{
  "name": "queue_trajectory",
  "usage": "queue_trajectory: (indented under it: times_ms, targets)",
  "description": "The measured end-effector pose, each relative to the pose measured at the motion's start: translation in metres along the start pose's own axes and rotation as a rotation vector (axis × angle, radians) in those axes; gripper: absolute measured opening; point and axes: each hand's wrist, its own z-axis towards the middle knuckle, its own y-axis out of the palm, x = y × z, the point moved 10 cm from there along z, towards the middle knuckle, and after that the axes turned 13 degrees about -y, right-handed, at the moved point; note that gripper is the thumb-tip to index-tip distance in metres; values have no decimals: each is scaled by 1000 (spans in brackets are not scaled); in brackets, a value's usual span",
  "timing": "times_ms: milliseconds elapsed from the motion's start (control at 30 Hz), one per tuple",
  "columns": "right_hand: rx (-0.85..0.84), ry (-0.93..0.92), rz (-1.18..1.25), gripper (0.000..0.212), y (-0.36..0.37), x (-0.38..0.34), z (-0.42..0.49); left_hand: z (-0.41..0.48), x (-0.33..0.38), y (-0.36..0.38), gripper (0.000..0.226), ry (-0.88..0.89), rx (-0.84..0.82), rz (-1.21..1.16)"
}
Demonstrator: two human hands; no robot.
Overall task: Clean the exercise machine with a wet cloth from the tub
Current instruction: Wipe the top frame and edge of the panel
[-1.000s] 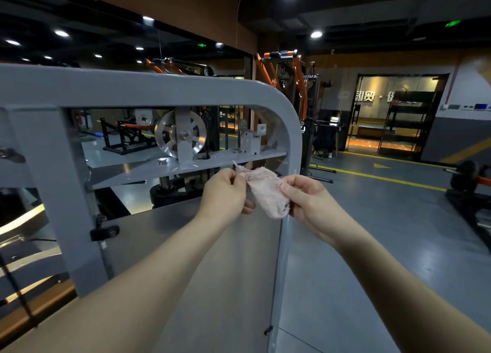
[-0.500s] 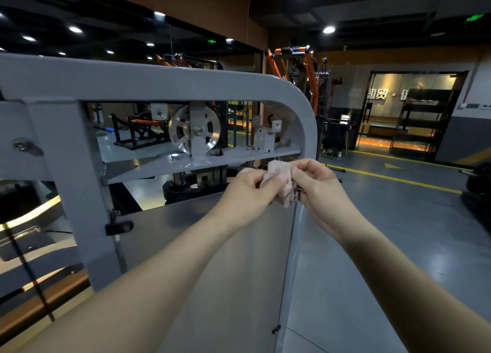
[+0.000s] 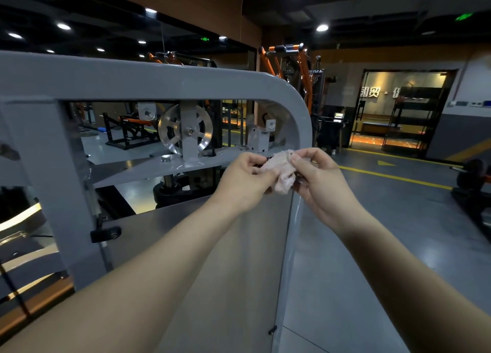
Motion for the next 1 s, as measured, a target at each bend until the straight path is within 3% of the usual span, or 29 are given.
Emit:
queue_trajectory:
  times_ms: [67,133,233,300,400,533,767,1000]
  targets:
    - [-54,-34,-125,16,1,-3,-1,6,-3,1,17,-32,-23,-94]
    - [-137,-6,-79,23,10,-1,-5,11,-1,3,12,-23,-55,-126]
    - [-156,3,67,10,15,-4,-5,13,13,5,13,76,-65,-61]
    - [-79,-10,104,14,7,-7,2,9,34,2,20,222,36,202]
    - [57,-30,49,33,-4,-16,17,5,71,-12,31,502,363,657]
    - [71,-120,-56,34,11,-42,40,15,90,-21,27,694,563,950]
    - [187,26,189,22,64,-29,80,41,72,-34,33,581,504,928]
    - [462,20,59,38,12,-29,104,45,64,-30,34,522,401,875]
